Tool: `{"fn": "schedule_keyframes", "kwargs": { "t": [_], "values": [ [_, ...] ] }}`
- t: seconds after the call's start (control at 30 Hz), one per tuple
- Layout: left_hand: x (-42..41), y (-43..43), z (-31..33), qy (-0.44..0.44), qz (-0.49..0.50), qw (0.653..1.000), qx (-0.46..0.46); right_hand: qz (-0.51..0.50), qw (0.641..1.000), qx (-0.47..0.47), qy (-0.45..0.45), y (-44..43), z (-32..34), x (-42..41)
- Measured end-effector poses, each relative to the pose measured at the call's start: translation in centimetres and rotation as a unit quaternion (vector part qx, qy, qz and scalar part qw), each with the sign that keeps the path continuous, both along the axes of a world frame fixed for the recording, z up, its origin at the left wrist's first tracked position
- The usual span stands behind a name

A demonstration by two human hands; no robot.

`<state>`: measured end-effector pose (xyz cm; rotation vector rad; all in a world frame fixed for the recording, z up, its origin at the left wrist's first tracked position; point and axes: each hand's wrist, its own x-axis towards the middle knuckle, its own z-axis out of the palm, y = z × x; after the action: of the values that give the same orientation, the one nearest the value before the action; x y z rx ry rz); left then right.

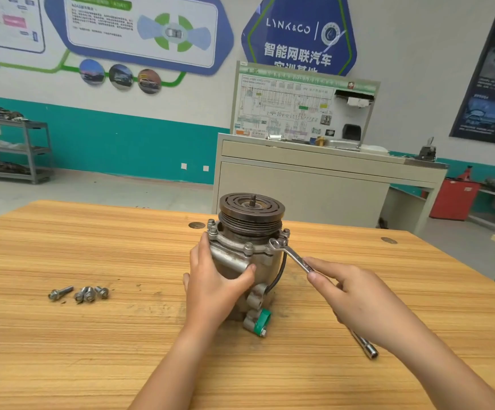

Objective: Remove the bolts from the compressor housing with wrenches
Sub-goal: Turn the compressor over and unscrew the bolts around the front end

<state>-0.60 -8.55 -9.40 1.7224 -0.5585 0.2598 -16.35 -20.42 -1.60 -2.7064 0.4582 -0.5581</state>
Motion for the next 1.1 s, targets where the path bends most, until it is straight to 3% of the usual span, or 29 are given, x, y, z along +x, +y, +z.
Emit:
{"fn": "schedule_keyframes", "kwargs": {
  "t": [0.17,0.27,0.37,0.63,0.9,1.1],
  "values": [
    [0.1,0.0,-0.5,-0.011,0.011,1.0,-0.009,-0.021,0.989,-0.131,0.068,0.5,2.1,0.8],
    [0.1,-0.1,-0.5,-0.016,0.028,0.999,0.011,-0.023,0.957,-0.266,0.112,0.7,3.6,1.6],
    [0.0,-0.2,-0.5,-0.016,0.036,0.999,0.025,-0.005,0.93,-0.337,0.149,0.7,4.8,2.2],
    [0.6,0.5,-0.7,-0.071,0.025,0.993,0.095,-0.015,0.885,-0.42,0.199,1.3,4.9,2.4],
    [-0.6,0.3,-1.4,-0.041,0.011,0.999,0.026,-0.028,0.849,-0.449,0.278,3.6,5.9,2.7],
    [-1.2,0.7,-2.1,-0.069,-0.002,0.998,0.01,-0.051,0.857,-0.435,0.272,3.2,4.2,2.1]
  ]
}}
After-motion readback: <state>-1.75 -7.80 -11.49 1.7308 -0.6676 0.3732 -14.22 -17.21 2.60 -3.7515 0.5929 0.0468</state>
